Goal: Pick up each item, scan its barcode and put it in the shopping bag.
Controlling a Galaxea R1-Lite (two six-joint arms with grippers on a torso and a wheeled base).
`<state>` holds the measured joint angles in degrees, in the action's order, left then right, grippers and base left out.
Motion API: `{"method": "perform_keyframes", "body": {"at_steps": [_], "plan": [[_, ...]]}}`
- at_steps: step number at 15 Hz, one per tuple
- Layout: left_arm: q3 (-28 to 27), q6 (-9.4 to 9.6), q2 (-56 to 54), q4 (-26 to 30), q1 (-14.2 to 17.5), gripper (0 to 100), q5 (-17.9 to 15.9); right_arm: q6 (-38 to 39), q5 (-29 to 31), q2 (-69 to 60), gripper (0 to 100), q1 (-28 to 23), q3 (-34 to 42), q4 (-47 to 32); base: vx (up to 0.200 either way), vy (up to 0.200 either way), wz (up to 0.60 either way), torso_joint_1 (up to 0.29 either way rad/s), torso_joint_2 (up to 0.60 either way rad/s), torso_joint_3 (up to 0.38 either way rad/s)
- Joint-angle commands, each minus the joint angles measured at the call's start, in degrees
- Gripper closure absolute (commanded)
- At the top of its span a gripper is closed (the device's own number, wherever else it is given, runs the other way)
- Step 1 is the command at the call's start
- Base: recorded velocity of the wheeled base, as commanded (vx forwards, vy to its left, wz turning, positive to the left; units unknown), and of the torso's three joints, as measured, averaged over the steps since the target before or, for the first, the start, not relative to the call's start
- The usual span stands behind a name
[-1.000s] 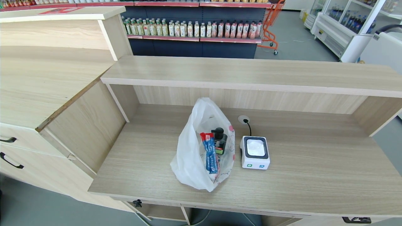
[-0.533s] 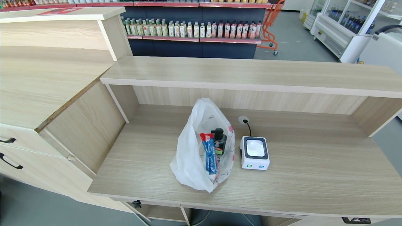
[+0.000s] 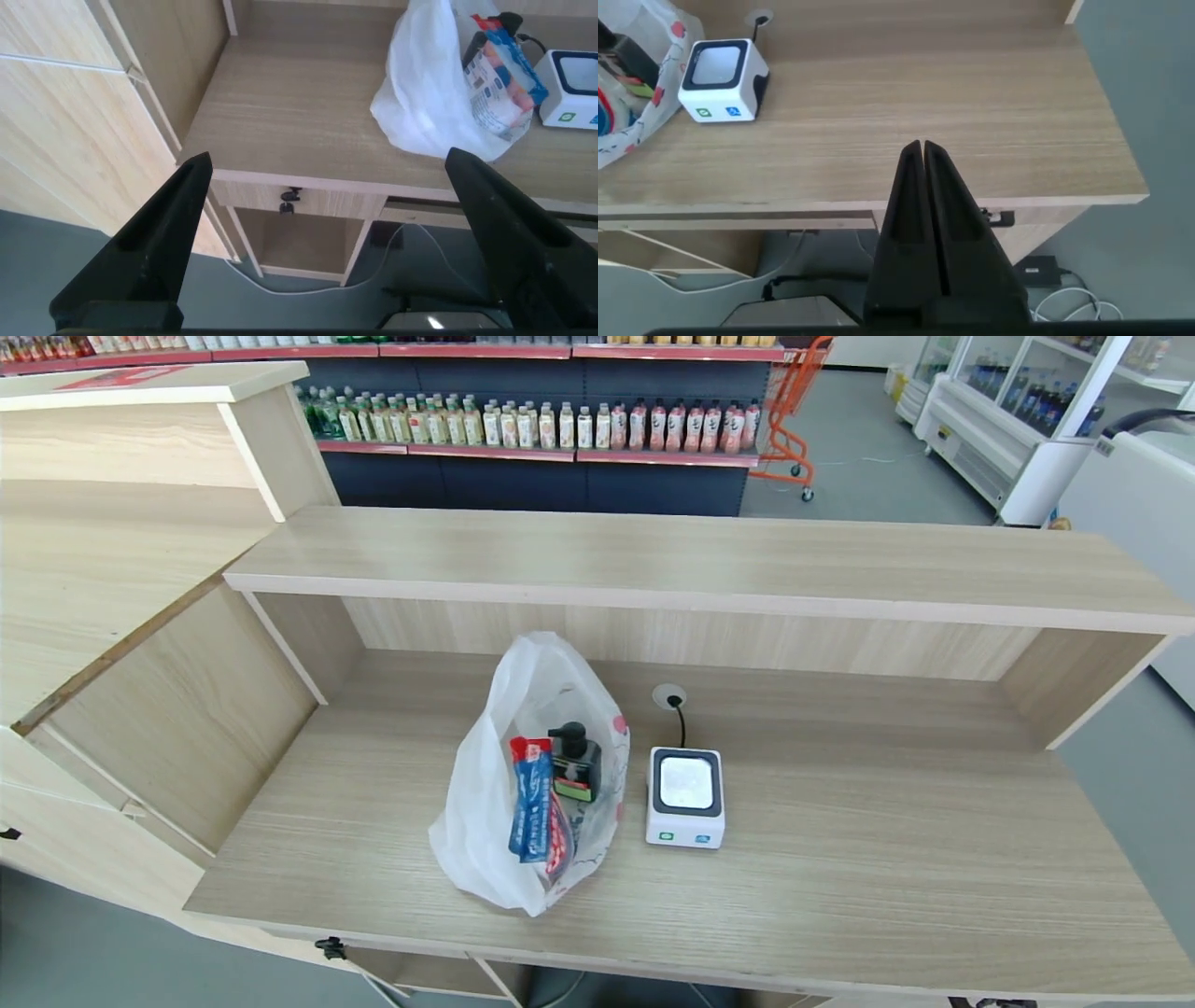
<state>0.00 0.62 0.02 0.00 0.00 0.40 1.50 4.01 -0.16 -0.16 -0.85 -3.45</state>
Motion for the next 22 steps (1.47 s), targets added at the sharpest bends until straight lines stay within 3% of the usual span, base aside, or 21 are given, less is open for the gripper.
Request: {"method": "perform_keyframes", "body": {"at_steps": [1,4,10,22], "plan": [[0.0,-0.27,-0.02,0.0,0.0,0,0.04,-0.01,0.03,0.16,100,-0.02,0.06,0.02,0.0,0.0,0.0,0.0,0.0,0.0],[0.0,-0.09,-0.02,0.0,0.0,0,0.04,-0.01,0.03,0.25,100,-0.02,-0.03,0.02,0.0,0.0,0.0,0.0,0.0,0.0],[0.0,-0.01,0.15,0.0,-0.09,0,-0.05,-0.01,0.03,0.25,100,-0.02,-0.03,0.02,0.2,0.0,0.0,0.003,0.0,0.001],[0.0,-0.27,-0.02,0.0,0.0,0,0.04,-0.27,-0.06,0.16,100,-0.02,-0.03,0.02,0.0,0.0,0.0,0.0,0.0,0.0]]}}
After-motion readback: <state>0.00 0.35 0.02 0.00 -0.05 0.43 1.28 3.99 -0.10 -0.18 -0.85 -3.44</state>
